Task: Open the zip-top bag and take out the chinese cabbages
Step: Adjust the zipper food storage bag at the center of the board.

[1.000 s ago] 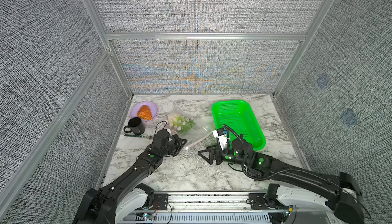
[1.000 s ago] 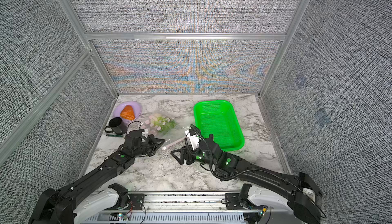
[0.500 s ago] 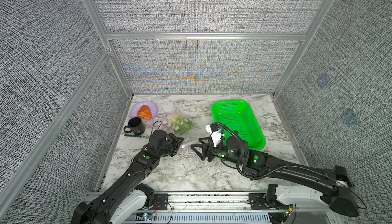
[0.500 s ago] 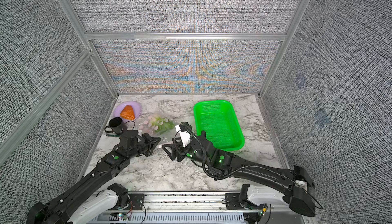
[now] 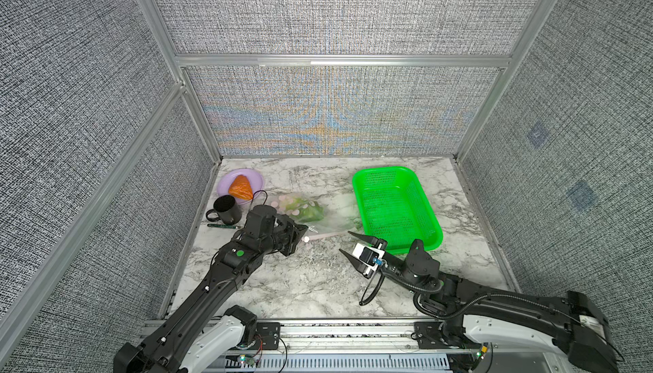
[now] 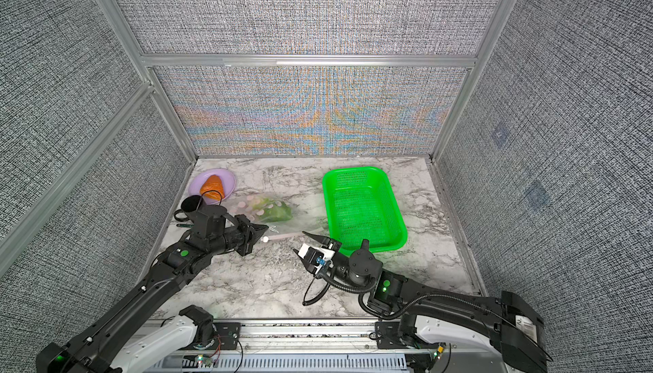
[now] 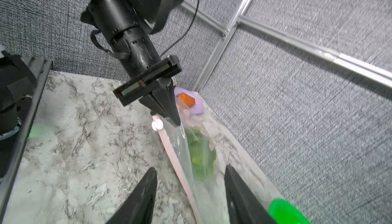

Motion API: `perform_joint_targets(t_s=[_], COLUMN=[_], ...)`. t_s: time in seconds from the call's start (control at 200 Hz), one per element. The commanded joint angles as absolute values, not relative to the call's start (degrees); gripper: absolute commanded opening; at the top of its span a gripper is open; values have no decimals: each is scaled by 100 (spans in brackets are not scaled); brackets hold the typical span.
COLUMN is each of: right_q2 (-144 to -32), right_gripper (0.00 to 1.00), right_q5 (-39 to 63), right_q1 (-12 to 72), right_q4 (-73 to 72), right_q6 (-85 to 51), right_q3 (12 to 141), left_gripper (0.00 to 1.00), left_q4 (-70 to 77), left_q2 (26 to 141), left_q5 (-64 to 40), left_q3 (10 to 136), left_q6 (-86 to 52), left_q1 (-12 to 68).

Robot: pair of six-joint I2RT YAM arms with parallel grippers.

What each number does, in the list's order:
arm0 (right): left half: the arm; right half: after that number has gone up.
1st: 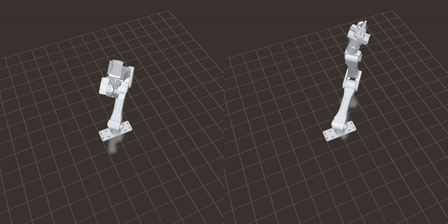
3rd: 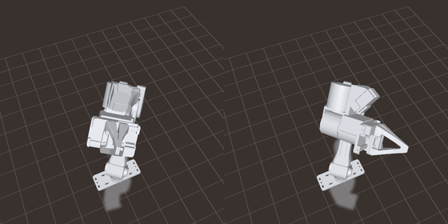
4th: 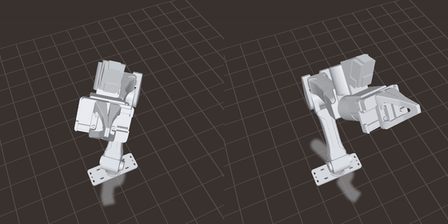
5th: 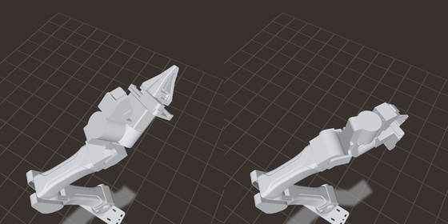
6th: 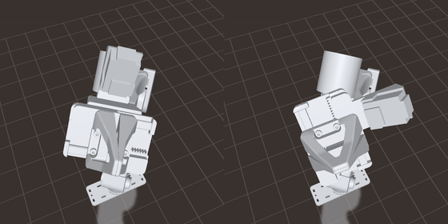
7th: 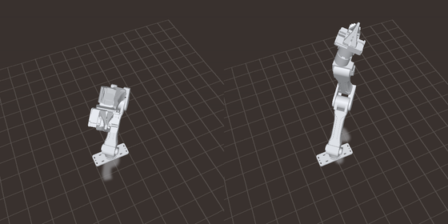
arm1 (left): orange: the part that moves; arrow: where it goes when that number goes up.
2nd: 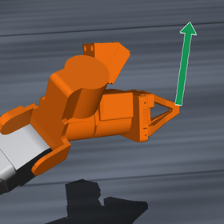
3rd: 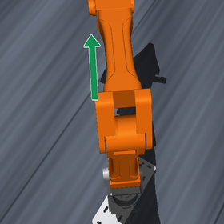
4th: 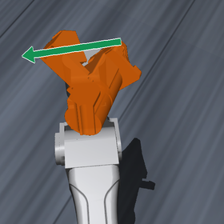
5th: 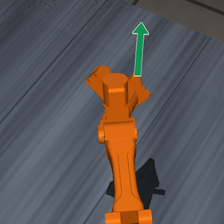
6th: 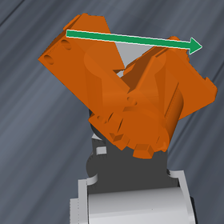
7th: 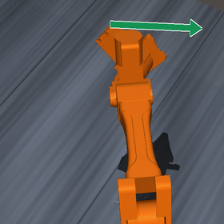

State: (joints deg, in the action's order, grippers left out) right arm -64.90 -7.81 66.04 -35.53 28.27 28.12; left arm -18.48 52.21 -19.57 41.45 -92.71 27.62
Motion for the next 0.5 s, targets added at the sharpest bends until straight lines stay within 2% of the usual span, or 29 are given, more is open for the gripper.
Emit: perform_joint_targets(t_s=[0.0, 0.095, 0.24, 0.495], right_q2=[-6790, -7156, -7609, -8529], right_gripper=[55, 60, 61, 53], right_q5=[-530, -512, -637, -935], right_q1=[6732, 6878, 7088, 7282], right_q4=[-4371, -4453, -4773, -4903], right_q6=[3561, 3761, 3974, 4355], right_q3=[2973, 3203, 3433, 3967], left_gripper=[0, 0, 0, 0], left_q4=[-1896, -2019, -2067, -2052], left_q2=[5095, 4905, 4614, 4465], left_q5=[-2084, -1942, -1732, -1766], left_q3=[4201, 4215, 4136, 4049], left_q6=[-9522, -9560, -9704, -9852], left_q1=[2752, 2751, 2753, 2754])
